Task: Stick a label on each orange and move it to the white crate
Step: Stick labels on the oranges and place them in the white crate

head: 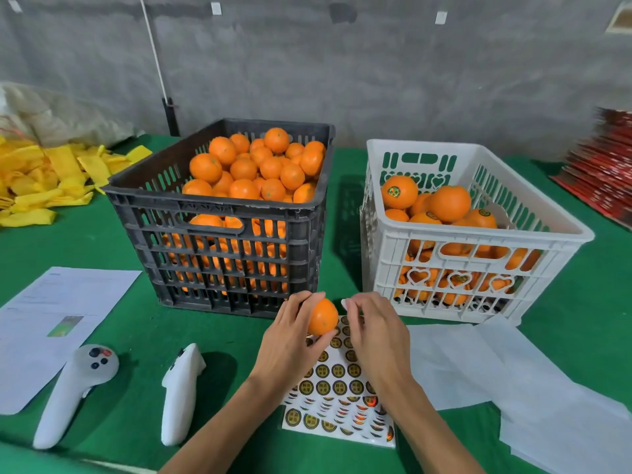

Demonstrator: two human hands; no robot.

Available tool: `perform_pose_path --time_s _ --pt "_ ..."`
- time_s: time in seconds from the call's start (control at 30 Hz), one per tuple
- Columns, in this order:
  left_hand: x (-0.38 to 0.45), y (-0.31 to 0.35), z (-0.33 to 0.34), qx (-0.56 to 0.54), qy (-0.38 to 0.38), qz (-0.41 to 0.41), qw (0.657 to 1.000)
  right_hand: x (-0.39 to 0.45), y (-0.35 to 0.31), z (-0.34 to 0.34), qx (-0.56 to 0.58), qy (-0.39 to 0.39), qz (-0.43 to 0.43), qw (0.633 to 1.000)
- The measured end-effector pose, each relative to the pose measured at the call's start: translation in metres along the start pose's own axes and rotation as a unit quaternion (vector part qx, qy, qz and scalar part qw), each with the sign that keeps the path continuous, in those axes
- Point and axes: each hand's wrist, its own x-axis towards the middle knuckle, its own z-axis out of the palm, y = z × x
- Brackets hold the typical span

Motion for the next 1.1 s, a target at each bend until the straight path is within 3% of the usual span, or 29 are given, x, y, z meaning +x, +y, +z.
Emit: perform_pose_path --time_s 0.1,0.23,0.37,0.53,0.6,0.7,0.8,0.87,0.93,1.03,1.1 --pt "0.013 0.020 -0.011 -0.025 0.024 0.012 0.999 0.002 -0.015 -0.012 0.038 0.033 -0.046 0.998" --pt "0.052 0.053 -0.033 -0.052 0.081 0.041 0.995 0.020 -0.026 -0.049 0.111 0.055 -0.046 0.991" --pt "0.114 0.101 -0.051 -0.055 0.110 0.126 0.984 0.062 -0.028 -0.090 0.149 0.082 -0.009 0.985" --pt "0.183 0.149 -0.054 -0.106 0.078 0.157 0.979 0.136 -0.001 -0.133 0.067 0.169 0.052 0.982" --pt "0.204 0.155 -0.063 -0.073 0.070 0.161 0.982 0.164 0.012 -0.145 0.009 0.175 0.046 0.983" --pt "0.229 0.138 -0.085 0.049 0.093 0.140 0.985 0.196 0.027 -0.148 -0.069 0.112 0.050 0.990" --pt "0.245 0.090 -0.111 0.105 0.076 0.034 0.991 0.207 0.016 -0.130 -0.034 0.077 -0.002 0.996" --pt "0.255 0.054 -0.126 0.097 0.008 -0.058 0.994 0.208 -0.005 -0.108 0.019 0.048 -0.043 0.998" --pt "0.263 0.026 -0.135 0.125 -0.147 -0.137 0.971 0.208 -0.029 -0.085 0.070 0.021 -0.063 0.995" --pt "0.264 0.002 -0.133 0.165 -0.420 -0.201 0.869 0.208 -0.055 -0.059 0.133 0.007 -0.071 0.988" --pt "0.265 -0.009 -0.130 0.099 -0.512 -0.262 0.812 0.208 -0.065 -0.046 0.169 0.008 -0.074 0.983"
